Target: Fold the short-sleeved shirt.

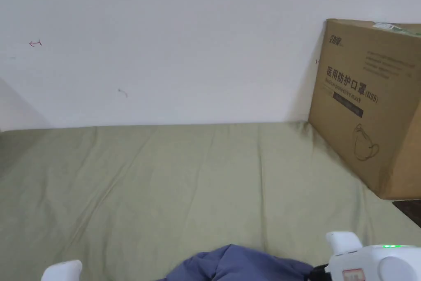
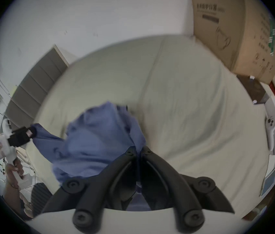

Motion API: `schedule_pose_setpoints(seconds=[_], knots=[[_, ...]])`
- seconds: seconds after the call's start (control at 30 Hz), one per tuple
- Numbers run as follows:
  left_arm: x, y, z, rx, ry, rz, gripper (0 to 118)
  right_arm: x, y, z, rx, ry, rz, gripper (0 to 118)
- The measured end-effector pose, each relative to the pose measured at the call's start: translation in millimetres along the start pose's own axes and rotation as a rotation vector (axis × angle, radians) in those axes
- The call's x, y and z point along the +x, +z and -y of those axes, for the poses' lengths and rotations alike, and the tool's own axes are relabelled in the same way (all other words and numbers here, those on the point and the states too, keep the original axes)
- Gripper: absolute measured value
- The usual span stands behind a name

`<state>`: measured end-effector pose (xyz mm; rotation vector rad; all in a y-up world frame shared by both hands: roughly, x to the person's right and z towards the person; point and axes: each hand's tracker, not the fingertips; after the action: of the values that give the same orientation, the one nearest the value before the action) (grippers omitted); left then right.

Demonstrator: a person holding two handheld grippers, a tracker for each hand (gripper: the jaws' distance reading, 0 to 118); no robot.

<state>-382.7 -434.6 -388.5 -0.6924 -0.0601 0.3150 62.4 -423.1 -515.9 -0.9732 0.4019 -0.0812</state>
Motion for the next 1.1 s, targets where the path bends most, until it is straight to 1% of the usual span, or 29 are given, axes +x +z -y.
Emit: schedule_pose_setpoints(seconds=[0.1,0.2,0.27,0.4,0.47,0.53,0.6,0.67,0.7,0.8,0.93,1.03,1.1], knots=[[2.2,26.6,-26.7,0.051,-0.030,-0.012,0,-3.4,53.0,-21.1,0.103,0.022,-0.012,2],[3.8,54.6,-58.2,0.109,-0.051,-0.020,0,-5.7,102.4,-43.3,0.202,0.059,0.017,2],[4.3,74.7,-80.9,0.161,-0.071,-0.039,0,-5.7,134.5,-57.6,0.267,0.069,0.036,2],[14.2,120.7,-131.6,0.250,-0.075,-0.054,0,-3.0,187.4,-85.5,0.352,0.053,0.060,2],[22.3,140.5,-156.4,0.288,-0.098,-0.048,0,-4.6,212.1,-98.4,0.385,0.067,0.069,2],[28.5,156.0,-180.4,0.311,-0.129,-0.050,0,-7.7,232.3,-110.2,0.434,0.088,0.120,2],[34.5,170.2,-205.4,0.332,-0.154,-0.074,0,-6.6,251.6,-125.8,0.455,0.089,0.160,2],[36.4,180.1,-226.9,0.363,-0.158,-0.090,0,-0.7,263.3,-142.1,0.477,0.067,0.184,2],[35.2,183.4,-238.5,0.384,-0.149,-0.071,0,2.9,269.2,-151.4,0.495,0.047,0.191,2],[34.5,184.0,-270.0,0.410,-0.117,-0.076,0,16.5,276.9,-181.1,0.537,-0.051,0.187,2],[39.4,165.9,-299.8,0.418,-0.083,-0.078,0,32.6,269.8,-221.8,0.558,-0.096,0.204,2],[39.6,145.7,-312.7,0.421,-0.056,-0.083,0,43.1,259.9,-242.4,0.588,-0.121,0.242,2],[39.0,129.4,-316.8,0.431,-0.034,-0.089,0,53.7,253.0,-251.4,0.622,-0.137,0.284,2]])
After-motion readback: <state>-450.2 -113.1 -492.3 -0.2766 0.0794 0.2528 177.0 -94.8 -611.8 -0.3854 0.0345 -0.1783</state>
